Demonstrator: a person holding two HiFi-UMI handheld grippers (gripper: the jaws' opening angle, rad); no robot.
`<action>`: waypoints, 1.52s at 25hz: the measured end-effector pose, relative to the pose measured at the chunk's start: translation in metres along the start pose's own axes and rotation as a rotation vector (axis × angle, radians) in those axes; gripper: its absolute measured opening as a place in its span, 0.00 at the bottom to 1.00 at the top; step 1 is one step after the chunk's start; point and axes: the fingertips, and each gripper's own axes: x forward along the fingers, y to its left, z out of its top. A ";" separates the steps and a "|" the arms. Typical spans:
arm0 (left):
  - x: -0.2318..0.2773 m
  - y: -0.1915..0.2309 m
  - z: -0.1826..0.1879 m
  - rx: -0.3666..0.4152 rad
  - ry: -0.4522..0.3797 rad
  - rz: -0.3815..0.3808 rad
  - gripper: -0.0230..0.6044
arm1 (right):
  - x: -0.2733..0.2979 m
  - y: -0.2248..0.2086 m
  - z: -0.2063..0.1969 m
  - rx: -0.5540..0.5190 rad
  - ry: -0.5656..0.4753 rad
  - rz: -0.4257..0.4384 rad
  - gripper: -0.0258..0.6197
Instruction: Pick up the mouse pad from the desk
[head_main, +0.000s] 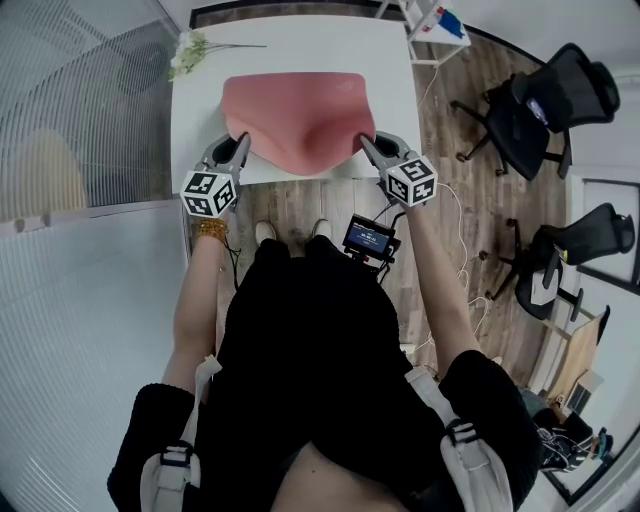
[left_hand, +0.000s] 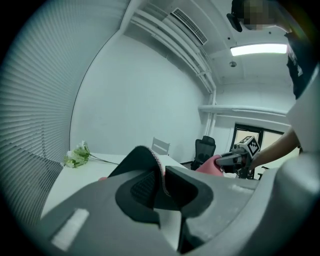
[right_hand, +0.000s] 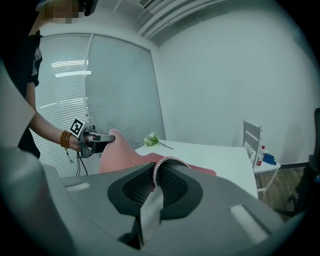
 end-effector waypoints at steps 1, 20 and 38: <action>0.002 0.001 0.005 0.008 -0.004 0.001 0.10 | 0.001 -0.002 0.005 -0.007 -0.007 -0.004 0.11; 0.008 0.005 0.087 0.075 -0.103 0.045 0.10 | -0.007 -0.014 0.089 -0.066 -0.140 -0.079 0.11; -0.010 -0.004 0.147 0.110 -0.196 0.067 0.10 | -0.034 -0.003 0.153 -0.112 -0.262 -0.117 0.11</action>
